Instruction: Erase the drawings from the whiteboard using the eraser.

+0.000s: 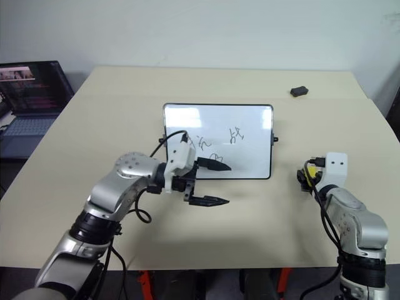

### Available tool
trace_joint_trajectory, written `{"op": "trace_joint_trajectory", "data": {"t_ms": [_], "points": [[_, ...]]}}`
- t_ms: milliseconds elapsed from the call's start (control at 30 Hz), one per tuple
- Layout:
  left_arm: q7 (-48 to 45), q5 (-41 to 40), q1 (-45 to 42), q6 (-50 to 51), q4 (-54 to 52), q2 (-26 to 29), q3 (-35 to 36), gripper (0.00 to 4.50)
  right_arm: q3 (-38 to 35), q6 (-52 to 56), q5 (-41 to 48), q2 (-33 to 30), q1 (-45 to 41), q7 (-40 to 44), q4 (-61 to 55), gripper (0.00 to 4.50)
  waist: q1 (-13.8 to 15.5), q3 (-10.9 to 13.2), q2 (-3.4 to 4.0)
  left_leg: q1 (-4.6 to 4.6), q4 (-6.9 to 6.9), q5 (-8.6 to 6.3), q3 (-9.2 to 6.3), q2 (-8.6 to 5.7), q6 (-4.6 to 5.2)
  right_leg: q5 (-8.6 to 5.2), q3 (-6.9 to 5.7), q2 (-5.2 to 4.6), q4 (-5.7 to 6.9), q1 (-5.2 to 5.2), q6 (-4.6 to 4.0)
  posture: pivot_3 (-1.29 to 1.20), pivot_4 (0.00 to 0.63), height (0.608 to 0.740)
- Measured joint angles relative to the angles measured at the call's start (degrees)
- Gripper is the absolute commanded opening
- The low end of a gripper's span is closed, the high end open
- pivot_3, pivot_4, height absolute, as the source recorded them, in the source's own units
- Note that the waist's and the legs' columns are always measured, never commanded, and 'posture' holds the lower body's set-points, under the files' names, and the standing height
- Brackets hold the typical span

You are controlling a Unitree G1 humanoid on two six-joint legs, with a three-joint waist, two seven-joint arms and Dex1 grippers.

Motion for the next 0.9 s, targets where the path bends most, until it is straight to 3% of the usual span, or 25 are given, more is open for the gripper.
{"op": "trace_joint_trajectory", "data": {"t_ms": [100, 200, 400, 667, 900], "points": [[0.2, 0.0, 0.2, 0.5, -0.5, 0.1, 0.0, 4.50, 0.1, -0.7, -0.5, 0.0, -0.1, 0.8, 0.5, 3.76, 0.0, 0.0, 0.00, -0.02, 0.00, 0.00, 0.01, 0.01, 0.00, 0.00, 0.01, 0.00, 0.01, -0.04, 0.00, 0.00, 0.150, 0.740], [0.8, 0.0, 0.4, 1.2, -1.4, 0.1, 0.0, 4.50, 0.1, -1.1, -1.3, 0.1, -0.6, 1.1, 1.0, 3.18, 0.0, 0.0, 0.00, -0.02, 0.00, 0.00, 0.02, 0.01, 0.00, 0.01, 0.01, 0.00, 0.03, -0.04, 0.00, 0.00, 0.150, 0.740], [1.2, 0.0, 0.4, 2.1, -1.7, 0.1, 0.0, 4.50, 0.1, -2.2, -2.2, 0.7, -1.2, 1.6, 2.0, 1.13, 0.0, 0.0, 0.00, -0.02, 0.01, 0.00, 0.03, 0.00, 0.00, 0.01, 0.01, 0.00, 0.04, -0.04, 0.00, 0.00, 0.150, 0.740], [3.0, 0.0, 1.4, 3.9, -3.7, 0.2, 0.1, 4.50, 0.1, -2.3, -3.1, 0.8, -1.2, 2.4, 2.1, 1.09, 0.0, 0.0, 0.01, -0.01, 0.03, 0.00, 0.02, 0.01, 0.00, 0.01, 0.02, -0.01, 0.07, -0.04, -0.01, 0.00, 0.150, 0.740], [12.2, -0.3, 8.4, 8.8, -8.7, 0.9, 4.5, 4.50, 0.7, -2.6, -3.2, 0.6, 1.5, 5.1, -0.9, 1.09, 0.0, 0.0, 0.02, -0.03, 0.06, 0.00, -0.01, 0.03, 0.01, 0.01, 0.00, -0.03, 0.08, -0.05, 0.00, 0.00, 0.150, 0.740]]}}
